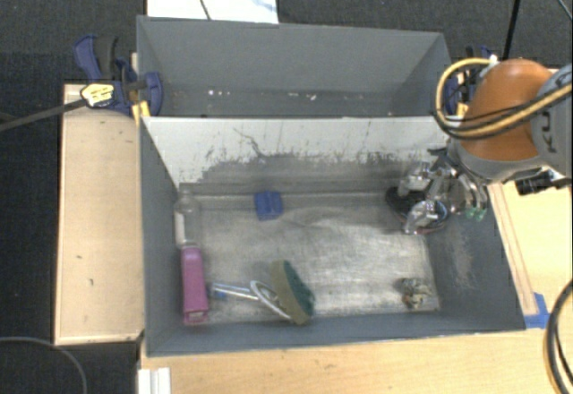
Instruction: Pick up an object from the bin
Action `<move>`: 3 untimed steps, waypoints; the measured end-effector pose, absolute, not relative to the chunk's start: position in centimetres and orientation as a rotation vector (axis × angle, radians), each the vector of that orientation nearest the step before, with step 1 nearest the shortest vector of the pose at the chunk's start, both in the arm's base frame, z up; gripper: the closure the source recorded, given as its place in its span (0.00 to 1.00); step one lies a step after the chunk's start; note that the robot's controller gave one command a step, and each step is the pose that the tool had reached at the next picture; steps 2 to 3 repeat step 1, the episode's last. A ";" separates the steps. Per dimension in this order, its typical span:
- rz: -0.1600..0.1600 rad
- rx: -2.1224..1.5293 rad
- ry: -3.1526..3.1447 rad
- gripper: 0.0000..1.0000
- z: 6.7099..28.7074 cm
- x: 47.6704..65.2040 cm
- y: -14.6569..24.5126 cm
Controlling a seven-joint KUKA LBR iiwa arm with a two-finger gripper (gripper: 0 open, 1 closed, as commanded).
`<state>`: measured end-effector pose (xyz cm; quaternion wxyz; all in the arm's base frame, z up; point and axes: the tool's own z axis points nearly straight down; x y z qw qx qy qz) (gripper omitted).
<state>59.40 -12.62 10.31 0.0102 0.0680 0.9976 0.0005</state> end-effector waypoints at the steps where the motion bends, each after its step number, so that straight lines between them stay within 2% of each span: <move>1: -0.005 0.142 3.127 1.00 24.3 58.1 -15.4; 3: -0.005 0.142 3.127 1.00 24.3 58.1 -15.4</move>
Offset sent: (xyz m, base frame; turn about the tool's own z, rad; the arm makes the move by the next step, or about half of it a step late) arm -0.0145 -0.0258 0.1345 -0.0475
